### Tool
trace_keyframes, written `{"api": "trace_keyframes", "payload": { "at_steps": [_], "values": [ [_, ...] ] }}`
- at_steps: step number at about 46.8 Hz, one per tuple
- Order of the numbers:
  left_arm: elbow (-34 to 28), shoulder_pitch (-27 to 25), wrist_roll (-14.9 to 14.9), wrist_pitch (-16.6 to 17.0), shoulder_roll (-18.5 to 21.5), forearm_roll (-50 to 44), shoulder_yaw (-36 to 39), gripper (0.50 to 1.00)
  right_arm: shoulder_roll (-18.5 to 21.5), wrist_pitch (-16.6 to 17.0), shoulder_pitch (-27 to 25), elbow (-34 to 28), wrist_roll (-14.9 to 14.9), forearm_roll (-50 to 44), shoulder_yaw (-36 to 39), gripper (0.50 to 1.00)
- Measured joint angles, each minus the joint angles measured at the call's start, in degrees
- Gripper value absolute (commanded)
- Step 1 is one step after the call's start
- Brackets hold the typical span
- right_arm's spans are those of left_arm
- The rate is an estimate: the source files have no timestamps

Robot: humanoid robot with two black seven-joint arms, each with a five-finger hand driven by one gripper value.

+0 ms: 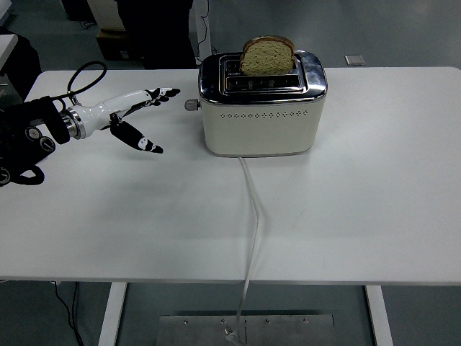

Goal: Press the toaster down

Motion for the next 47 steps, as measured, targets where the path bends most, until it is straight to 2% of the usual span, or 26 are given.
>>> {"api": "trace_keyframes", "payload": {
  "at_steps": [47],
  "values": [
    [1.7, 0.1, 0.0, -0.2, -1.7, -0.1, 1.6, 1.000, 0.0, 0.0, 0.0, 0.0, 0.0, 0.0, 0.0, 1.000]
  ]
}}
